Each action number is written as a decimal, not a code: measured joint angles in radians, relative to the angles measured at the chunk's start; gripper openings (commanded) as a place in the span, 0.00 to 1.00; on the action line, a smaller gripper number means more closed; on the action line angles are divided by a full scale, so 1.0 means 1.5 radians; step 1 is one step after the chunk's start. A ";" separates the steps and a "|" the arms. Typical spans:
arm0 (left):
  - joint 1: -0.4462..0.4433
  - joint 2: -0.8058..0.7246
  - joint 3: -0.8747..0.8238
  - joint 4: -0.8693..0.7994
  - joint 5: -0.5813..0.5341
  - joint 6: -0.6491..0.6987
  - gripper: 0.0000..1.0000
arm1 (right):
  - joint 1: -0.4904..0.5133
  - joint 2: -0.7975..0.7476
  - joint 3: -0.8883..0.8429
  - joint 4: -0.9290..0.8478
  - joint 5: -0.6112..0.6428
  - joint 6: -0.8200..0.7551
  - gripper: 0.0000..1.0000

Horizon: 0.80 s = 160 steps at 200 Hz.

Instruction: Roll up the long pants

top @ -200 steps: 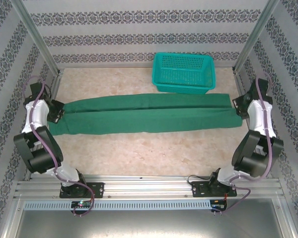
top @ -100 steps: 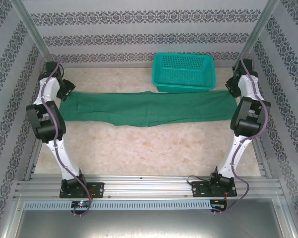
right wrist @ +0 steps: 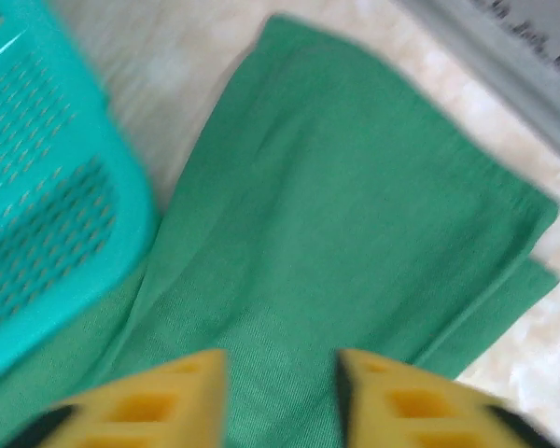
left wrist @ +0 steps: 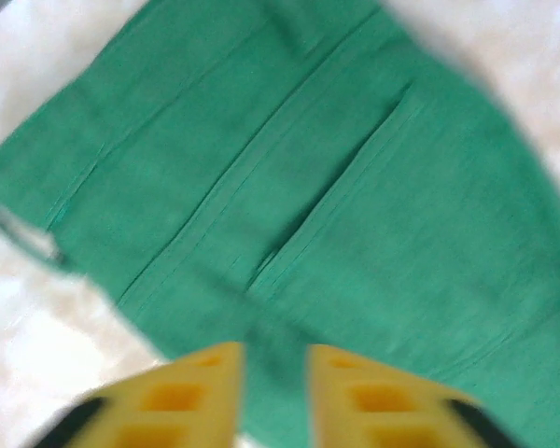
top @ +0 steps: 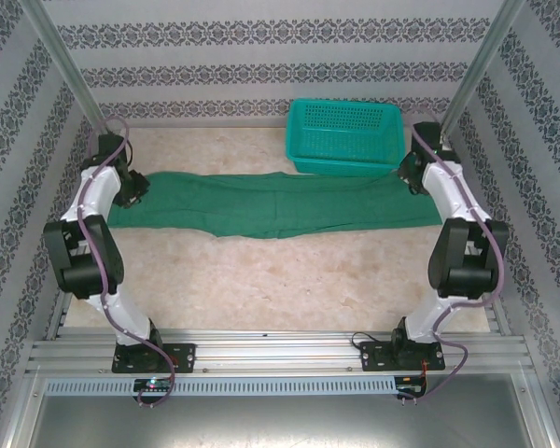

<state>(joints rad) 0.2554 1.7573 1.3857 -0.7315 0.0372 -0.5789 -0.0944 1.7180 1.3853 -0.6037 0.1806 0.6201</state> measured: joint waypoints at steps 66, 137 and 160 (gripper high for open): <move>0.000 0.133 -0.011 0.024 0.010 0.023 0.00 | -0.007 0.135 -0.026 0.005 -0.045 -0.035 0.00; 0.000 0.149 -0.013 0.055 0.022 0.052 0.00 | -0.010 0.206 0.016 -0.022 -0.070 -0.039 0.00; 0.002 0.101 -0.091 0.107 0.022 0.052 0.00 | -0.017 0.182 -0.020 -0.022 -0.070 -0.037 0.00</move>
<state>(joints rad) 0.2581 1.9083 1.2495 -0.5709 0.0704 -0.5007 -0.1204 1.9911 1.3556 -0.6361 0.0757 0.5648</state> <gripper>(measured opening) 0.047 0.063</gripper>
